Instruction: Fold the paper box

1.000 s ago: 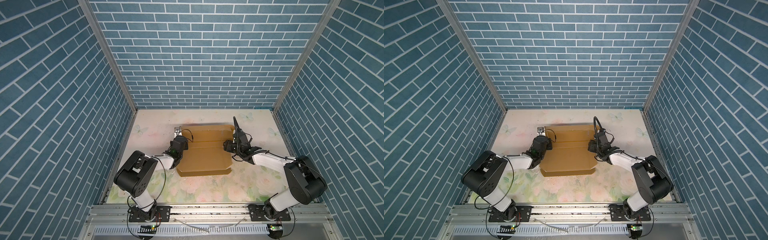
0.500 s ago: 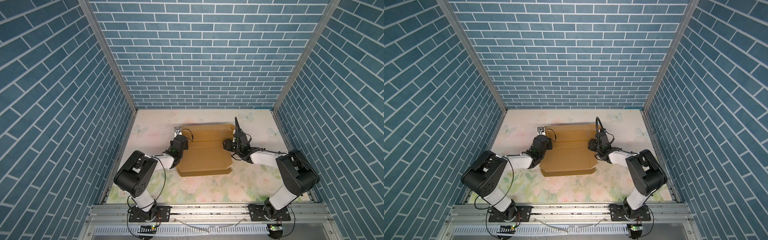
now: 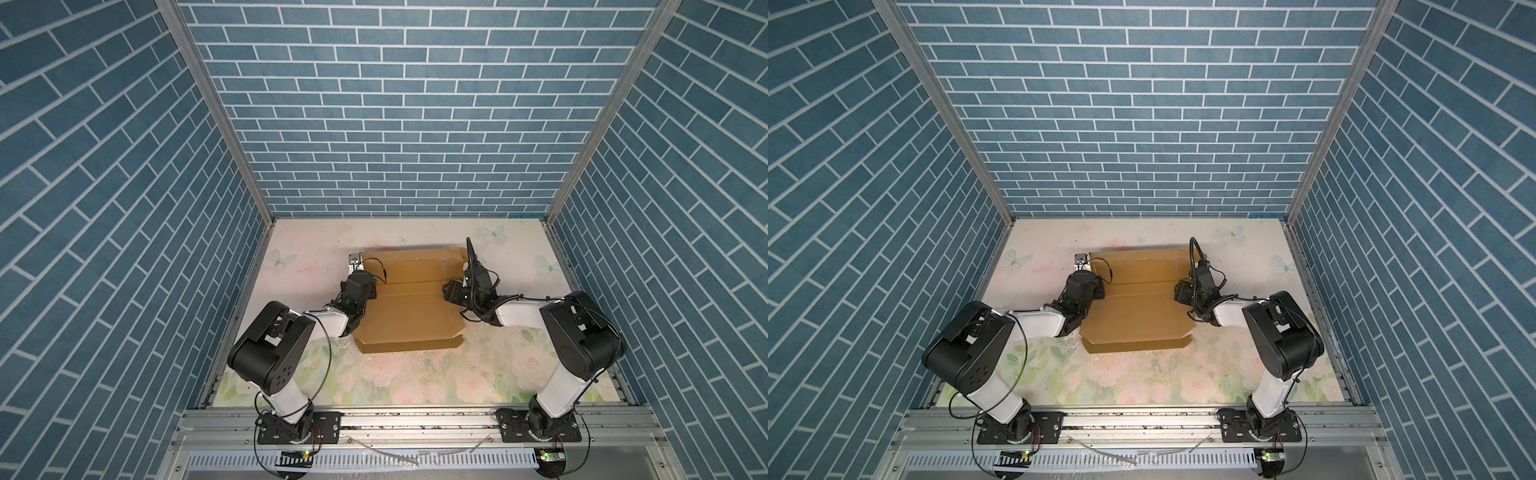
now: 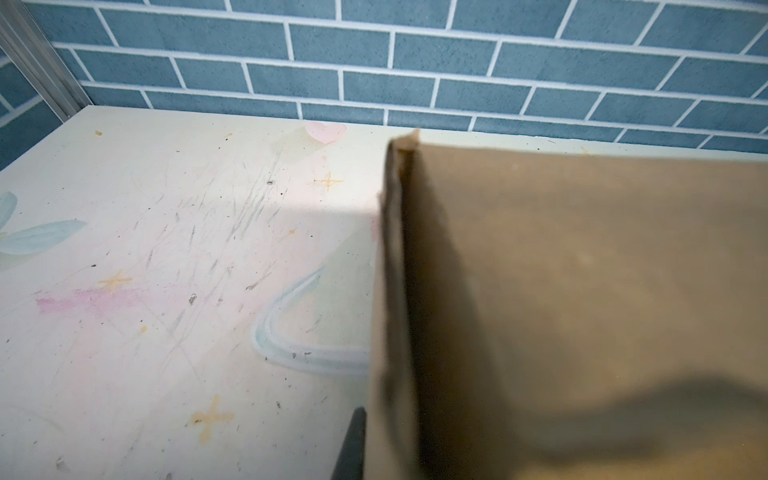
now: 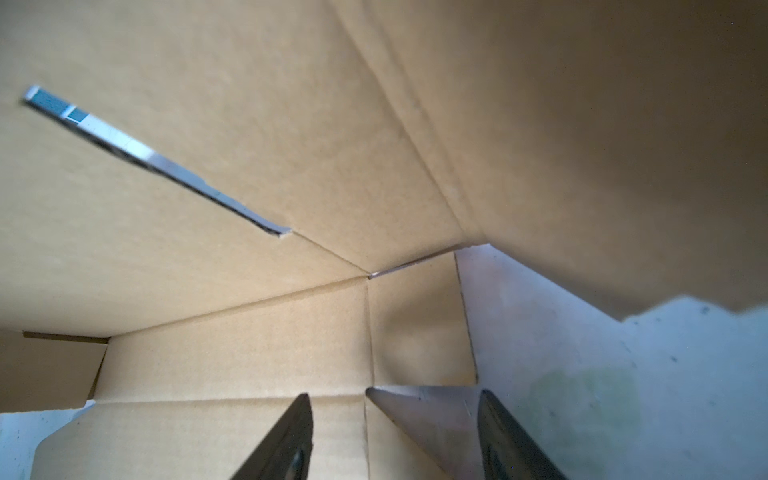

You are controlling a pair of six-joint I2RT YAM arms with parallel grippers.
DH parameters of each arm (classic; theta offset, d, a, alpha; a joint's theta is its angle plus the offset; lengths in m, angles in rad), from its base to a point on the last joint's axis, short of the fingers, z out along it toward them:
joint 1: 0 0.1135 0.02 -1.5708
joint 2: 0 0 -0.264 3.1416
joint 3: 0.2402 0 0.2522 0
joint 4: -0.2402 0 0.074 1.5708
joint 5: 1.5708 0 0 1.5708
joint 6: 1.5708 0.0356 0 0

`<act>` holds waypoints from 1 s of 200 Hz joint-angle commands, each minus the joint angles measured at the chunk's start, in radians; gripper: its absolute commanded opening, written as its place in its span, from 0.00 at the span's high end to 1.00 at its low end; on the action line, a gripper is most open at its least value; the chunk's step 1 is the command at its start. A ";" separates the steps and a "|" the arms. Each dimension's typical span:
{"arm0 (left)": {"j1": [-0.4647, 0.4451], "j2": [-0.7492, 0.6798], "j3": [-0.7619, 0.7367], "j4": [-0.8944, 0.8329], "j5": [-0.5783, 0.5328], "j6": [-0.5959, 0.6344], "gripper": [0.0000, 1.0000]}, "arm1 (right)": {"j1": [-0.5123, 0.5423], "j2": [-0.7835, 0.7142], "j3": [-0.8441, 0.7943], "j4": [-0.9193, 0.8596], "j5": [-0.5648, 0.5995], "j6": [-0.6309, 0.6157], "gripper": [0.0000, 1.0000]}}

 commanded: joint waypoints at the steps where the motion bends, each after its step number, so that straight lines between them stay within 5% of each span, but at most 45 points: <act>1: -0.001 0.003 0.005 -0.020 0.017 -0.020 1.00 | -0.005 0.022 0.014 0.038 -0.013 0.038 0.38; 200: -0.001 0.026 0.009 -0.012 0.032 -0.024 1.00 | 0.035 0.036 0.054 0.085 -0.042 -0.165 0.42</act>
